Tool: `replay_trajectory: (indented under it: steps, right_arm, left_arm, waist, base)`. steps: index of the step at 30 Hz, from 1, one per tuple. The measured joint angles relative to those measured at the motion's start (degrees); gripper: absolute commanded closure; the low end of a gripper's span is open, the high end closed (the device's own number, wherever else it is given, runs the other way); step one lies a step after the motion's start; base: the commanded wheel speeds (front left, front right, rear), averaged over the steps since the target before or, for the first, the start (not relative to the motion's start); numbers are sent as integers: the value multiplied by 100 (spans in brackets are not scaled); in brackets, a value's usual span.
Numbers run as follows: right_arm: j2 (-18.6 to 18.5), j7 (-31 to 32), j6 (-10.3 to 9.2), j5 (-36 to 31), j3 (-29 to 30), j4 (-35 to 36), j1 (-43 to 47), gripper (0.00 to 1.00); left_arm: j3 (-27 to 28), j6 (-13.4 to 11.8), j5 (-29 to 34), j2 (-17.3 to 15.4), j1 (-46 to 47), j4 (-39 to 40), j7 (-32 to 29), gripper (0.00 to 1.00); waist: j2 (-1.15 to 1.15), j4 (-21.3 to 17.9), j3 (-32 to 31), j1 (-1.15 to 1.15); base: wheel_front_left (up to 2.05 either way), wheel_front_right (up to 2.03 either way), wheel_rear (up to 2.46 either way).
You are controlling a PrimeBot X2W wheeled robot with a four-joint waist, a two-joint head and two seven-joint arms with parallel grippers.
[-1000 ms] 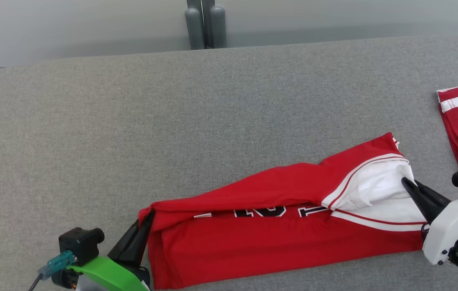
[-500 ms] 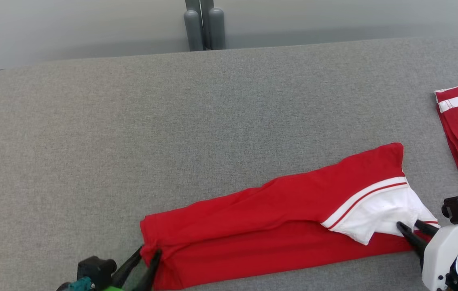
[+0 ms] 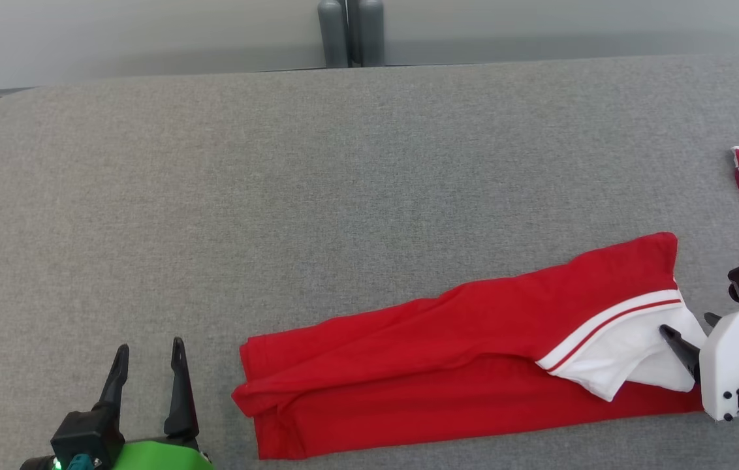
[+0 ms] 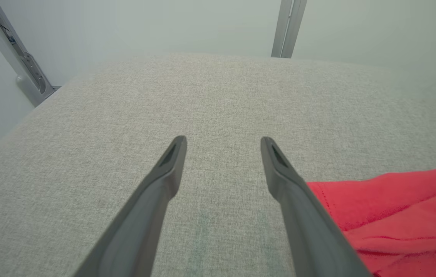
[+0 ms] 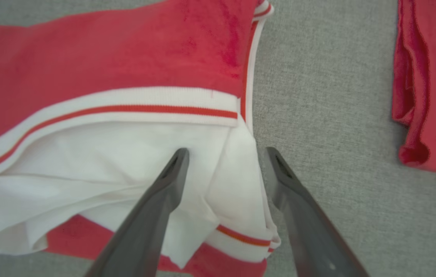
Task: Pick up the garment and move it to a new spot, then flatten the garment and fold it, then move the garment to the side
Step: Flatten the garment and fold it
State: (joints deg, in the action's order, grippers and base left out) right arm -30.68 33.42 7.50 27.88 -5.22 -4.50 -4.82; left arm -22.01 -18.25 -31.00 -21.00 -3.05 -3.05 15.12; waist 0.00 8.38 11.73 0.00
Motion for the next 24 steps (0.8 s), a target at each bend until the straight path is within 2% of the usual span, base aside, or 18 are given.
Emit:
replay_trajectory:
  steps: [3,5,9,10,11,12,16,18,21,24]
  right_arm:
    - [30,104,0,-191,-74,-443,-264,0]
    - [9,166,1,-371,-179,-712,-441,0]
    - [30,280,-10,-177,-412,-1023,-708,0]
    - [11,307,-23,-9,-481,-1057,-740,19]
    - [10,313,-34,229,-573,-1063,-779,96]
    - [8,333,-42,505,-675,-1058,-793,100]
    - [-100,140,2,1281,-712,-1035,-794,100]
    - [-242,77,5,1751,-310,-1191,-785,100]
    - [-816,114,3,1892,344,-1480,-747,100]
    - [-1290,216,1,1891,1034,-1651,-622,100]
  left_arm:
    - [353,226,378,425,-109,219,1,0]
    - [561,468,660,758,-232,266,1,0]
    - [859,909,950,1172,-412,94,1,0]
    - [925,988,1011,1240,-437,67,0,0]
    - [1004,1084,1068,1323,-455,44,0,0]
    - [1092,1174,1109,1396,-459,19,1,0]
    - [1397,1433,1302,1570,-526,-35,1,0]
    - [1504,1582,1372,1646,-588,-87,1,0]
    - [1579,1784,1403,1715,-645,-244,1,0]
    - [1634,1885,1415,1777,-711,-352,1,0]
  waist:
    - [0,95,70,0]
    - [0,181,116,0]
    - [0,293,165,0]
    - [0,308,165,0]
    - [0,317,154,0]
    - [0,323,134,0]
    - [0,306,19,0]
    - [0,280,-63,0]
    - [0,251,-199,0]
    - [0,238,-345,0]
  base:
    - [0,0,0]
    - [0,0,0]
    - [0,0,0]
    - [0,0,0]
    - [0,0,0]
    - [0,0,0]
    - [0,0,0]
    - [0,0,0]
    - [0,0,0]
    - [0,0,0]
